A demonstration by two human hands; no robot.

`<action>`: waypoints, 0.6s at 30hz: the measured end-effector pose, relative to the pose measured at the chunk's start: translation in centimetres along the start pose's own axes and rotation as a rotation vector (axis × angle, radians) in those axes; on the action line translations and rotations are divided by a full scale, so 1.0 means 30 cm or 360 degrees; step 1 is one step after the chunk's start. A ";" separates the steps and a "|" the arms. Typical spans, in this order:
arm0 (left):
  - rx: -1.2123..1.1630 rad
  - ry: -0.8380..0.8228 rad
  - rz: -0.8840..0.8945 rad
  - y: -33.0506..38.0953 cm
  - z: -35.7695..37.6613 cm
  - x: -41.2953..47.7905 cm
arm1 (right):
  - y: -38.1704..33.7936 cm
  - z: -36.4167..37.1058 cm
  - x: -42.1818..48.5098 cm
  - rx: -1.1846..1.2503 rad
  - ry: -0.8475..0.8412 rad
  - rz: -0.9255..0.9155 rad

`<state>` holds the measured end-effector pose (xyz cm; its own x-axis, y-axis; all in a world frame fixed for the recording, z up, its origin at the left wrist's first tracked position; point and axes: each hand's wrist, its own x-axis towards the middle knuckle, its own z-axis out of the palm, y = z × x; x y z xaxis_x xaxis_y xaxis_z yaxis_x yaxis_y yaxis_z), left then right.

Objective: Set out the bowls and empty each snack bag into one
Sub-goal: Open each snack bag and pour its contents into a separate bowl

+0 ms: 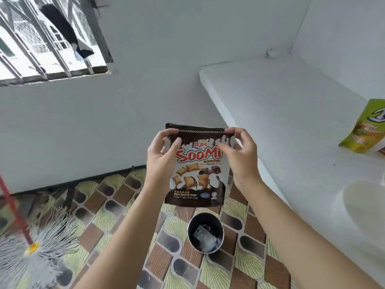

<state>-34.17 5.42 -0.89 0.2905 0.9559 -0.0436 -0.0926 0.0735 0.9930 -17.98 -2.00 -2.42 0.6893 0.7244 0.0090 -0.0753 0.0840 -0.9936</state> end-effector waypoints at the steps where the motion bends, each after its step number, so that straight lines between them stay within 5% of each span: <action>1: -0.0009 0.0014 -0.0021 -0.030 -0.005 0.021 | 0.030 0.010 0.021 -0.0012 0.0011 0.0002; 11: 0.0056 0.0150 -0.0344 -0.657 -0.030 0.167 | 0.645 -0.016 0.152 -0.0293 0.0144 -0.0006; 18: 0.0077 0.0165 -0.0502 -1.230 -0.078 0.228 | 1.220 -0.097 0.183 -0.0340 0.0188 0.0267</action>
<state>-30.99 9.91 -38.10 0.1990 0.9123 -0.3579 0.0325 0.3589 0.9328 -14.85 3.06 -39.07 0.7602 0.6302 -0.1580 -0.0504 -0.1852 -0.9814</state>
